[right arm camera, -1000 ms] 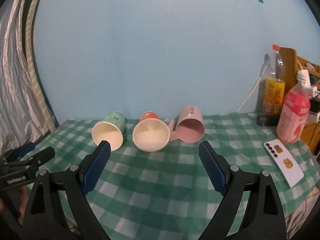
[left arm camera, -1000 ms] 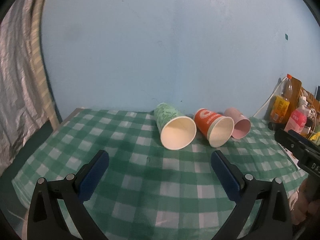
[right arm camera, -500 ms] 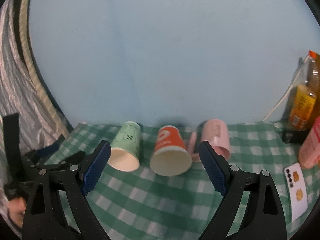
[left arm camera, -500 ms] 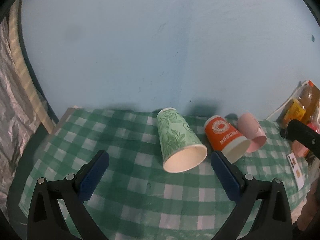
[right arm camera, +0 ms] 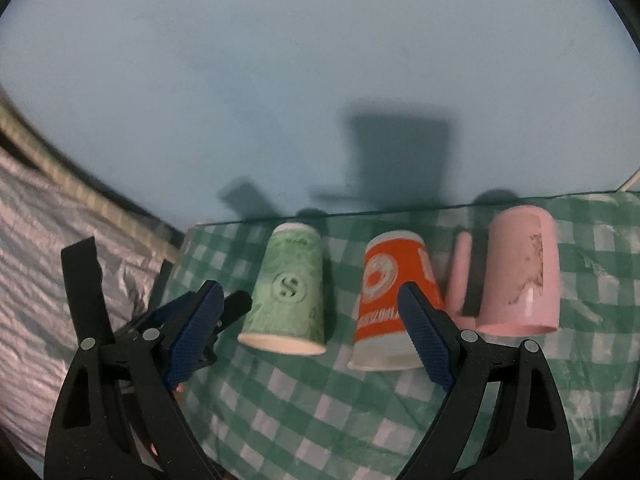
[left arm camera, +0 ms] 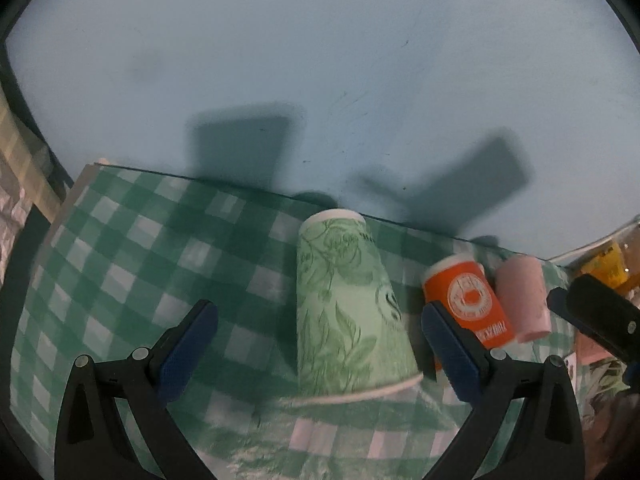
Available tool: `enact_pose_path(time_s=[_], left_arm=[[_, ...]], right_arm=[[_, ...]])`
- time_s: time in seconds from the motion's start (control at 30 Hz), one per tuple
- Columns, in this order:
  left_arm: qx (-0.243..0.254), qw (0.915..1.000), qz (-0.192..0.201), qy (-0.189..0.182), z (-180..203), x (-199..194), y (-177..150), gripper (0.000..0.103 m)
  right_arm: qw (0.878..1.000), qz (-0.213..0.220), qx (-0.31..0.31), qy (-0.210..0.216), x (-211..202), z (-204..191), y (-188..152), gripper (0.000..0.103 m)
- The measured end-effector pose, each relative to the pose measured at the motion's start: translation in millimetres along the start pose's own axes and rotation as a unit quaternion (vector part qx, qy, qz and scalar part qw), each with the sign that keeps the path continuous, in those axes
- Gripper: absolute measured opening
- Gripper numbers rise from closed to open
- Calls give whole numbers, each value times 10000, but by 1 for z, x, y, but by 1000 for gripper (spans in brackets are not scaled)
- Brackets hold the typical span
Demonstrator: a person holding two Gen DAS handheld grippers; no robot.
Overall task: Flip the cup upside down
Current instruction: 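Move the right gripper to the green paper cup and close around it, then lift the green cup with the right gripper and rotate it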
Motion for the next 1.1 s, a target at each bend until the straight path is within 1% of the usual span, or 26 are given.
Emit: enact_pose_path(time_s=[0.07, 0.13, 0.2, 0.3, 0.37, 0.57, 0.63, 0.7, 0.73, 0.77, 0.8, 0.87, 1.0, 1.1], left_arm=[[99, 9999, -39, 80, 4, 7, 3, 103], [197, 9996, -85, 178, 6, 17, 4, 103], [222, 9992, -240, 223, 7, 28, 2, 103], [106, 9985, -530, 119, 4, 42, -3, 103], [160, 9975, -680, 115, 3, 50, -4, 103], [225, 9957, -892, 76, -2, 64, -4, 102], [270, 9944, -1023, 22, -1, 69, -4, 98], [298, 9927, -1165, -42, 2, 73, -4, 89], [325, 9918, -1230, -74, 1, 75, -4, 86], [345, 9914, -1263, -72, 1, 76, -5, 80], [389, 9907, -1300, -46, 1, 76, -7, 79], [490, 9909, -1250, -26, 3, 73, -7, 77], [816, 9908, -1078, -11, 11, 64, -5, 76], [1141, 9901, -817, -19, 17, 47, -3, 76]], right_arm=[[9999, -90, 63, 36, 7, 1, 3, 89], [9999, -87, 73, -73, 10, 2, 6, 89], [9998, -52, 100, -180, 13, 5, 6, 89], [9995, -80, 126, -279, 17, 11, 5, 89], [9991, -119, 66, -411, 20, 15, 2, 89], [9986, -199, 153, -463, 27, 28, -2, 89], [9985, -213, 162, -480, 27, 30, -1, 89], [9985, -214, 174, -473, 28, 31, -2, 89], [9985, -220, 177, -471, 28, 31, -1, 89], [9985, -227, 170, -464, 27, 30, 0, 89], [9986, -223, 152, -466, 26, 29, -3, 89], [9985, -222, 99, -486, 25, 27, -4, 89], [9988, -202, 51, -449, 17, 25, -8, 89], [9990, -176, -21, -420, 15, 23, -14, 89]])
Point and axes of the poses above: each gripper's, at about its wrist camera, not at the fingertips, and x roughly the way its jaws point, z to its right, y to its top, the point moved 5 cm from there along x, roughly the way its jaws point, and after that the axes turned 8 degrees about z, right-handed, at the moved point
